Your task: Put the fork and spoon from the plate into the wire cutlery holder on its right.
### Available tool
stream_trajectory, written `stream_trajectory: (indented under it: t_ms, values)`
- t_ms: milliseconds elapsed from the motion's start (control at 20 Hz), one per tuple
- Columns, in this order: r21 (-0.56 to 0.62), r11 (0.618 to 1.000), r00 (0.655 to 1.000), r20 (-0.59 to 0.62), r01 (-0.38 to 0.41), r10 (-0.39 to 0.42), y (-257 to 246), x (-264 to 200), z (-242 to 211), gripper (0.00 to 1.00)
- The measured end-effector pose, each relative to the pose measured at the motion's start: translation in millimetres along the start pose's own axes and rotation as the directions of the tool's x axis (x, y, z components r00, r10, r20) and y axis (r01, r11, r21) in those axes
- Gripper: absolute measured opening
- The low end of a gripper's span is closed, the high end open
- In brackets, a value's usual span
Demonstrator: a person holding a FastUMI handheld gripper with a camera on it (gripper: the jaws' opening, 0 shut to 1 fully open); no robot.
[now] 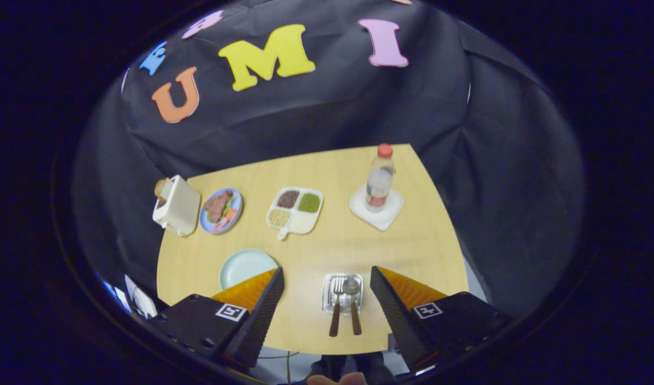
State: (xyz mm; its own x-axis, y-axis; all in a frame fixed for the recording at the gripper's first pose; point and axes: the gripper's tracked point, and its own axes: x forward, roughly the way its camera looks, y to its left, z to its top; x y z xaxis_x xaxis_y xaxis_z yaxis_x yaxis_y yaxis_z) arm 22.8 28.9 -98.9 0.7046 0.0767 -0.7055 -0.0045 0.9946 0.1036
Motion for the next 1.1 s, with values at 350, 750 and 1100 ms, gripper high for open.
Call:
stream_trajectory:
  t_ms: [350,750,1100]
  values:
    - [-0.024,0.999,0.872,0.489,-0.024,0.033,-5.0,-98.7,92.7,0.96]
    - [-0.117,0.993,0.716,0.694,-0.003,0.084,7.2,-158.5,83.3,0.96]
    - [-0.134,0.991,0.693,0.715,0.008,0.091,3.3,-166.8,74.7,0.96]
